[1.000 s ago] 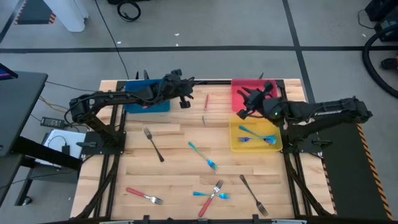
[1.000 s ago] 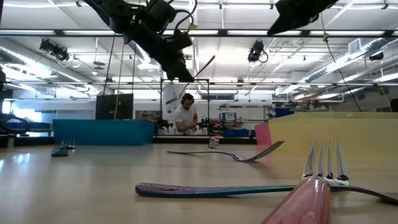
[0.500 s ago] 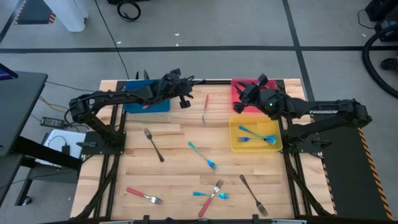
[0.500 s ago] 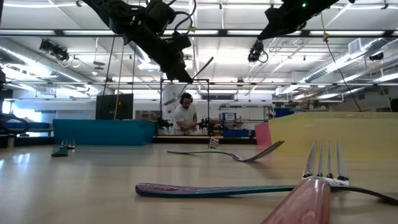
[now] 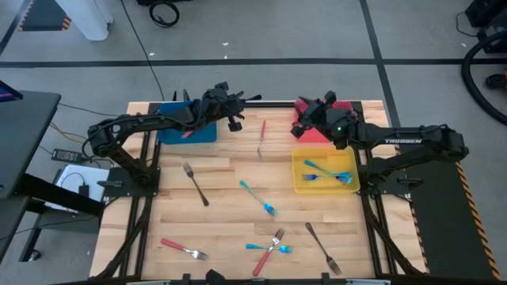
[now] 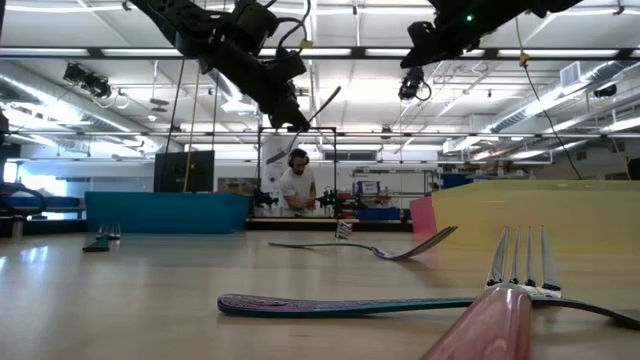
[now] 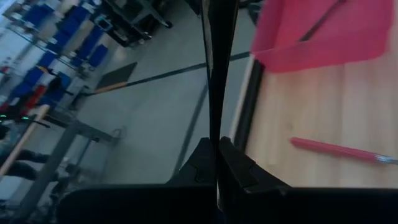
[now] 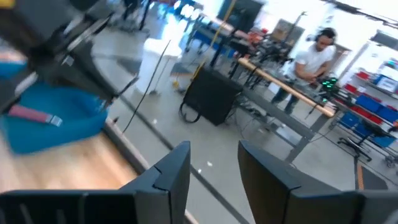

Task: Sort silverware by color (type)
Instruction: Put the top right black fork into the red bin

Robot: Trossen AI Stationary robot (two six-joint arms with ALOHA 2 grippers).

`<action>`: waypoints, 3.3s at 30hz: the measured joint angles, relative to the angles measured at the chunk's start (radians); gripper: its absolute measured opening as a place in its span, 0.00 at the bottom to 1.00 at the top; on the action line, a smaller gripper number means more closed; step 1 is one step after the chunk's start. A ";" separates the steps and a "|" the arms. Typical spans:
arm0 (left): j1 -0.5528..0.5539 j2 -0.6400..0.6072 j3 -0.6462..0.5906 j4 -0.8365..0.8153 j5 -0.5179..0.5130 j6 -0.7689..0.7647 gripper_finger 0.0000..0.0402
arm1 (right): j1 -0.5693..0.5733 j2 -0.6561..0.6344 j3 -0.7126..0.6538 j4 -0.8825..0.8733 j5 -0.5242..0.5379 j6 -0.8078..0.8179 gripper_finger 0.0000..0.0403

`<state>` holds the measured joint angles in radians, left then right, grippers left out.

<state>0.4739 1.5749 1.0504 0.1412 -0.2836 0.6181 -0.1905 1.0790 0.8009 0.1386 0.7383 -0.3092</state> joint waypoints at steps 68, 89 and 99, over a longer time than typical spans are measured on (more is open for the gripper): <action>-0.119 0.004 0.000 0.243 0.084 -0.249 0.01 | -0.202 0.473 0.031 0.795 -0.650 0.186 0.23; -0.121 0.004 -0.001 0.143 0.070 -0.217 0.15 | -0.188 0.338 0.031 0.520 -0.504 0.068 0.02; -0.176 0.004 -0.001 -0.008 0.067 -0.240 0.28 | -0.159 0.113 0.031 -0.072 -0.258 -0.007 0.02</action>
<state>0.2980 1.5791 1.0496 0.1328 -0.2165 0.3782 -0.3492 1.1921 0.8314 0.0670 0.4807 -0.3160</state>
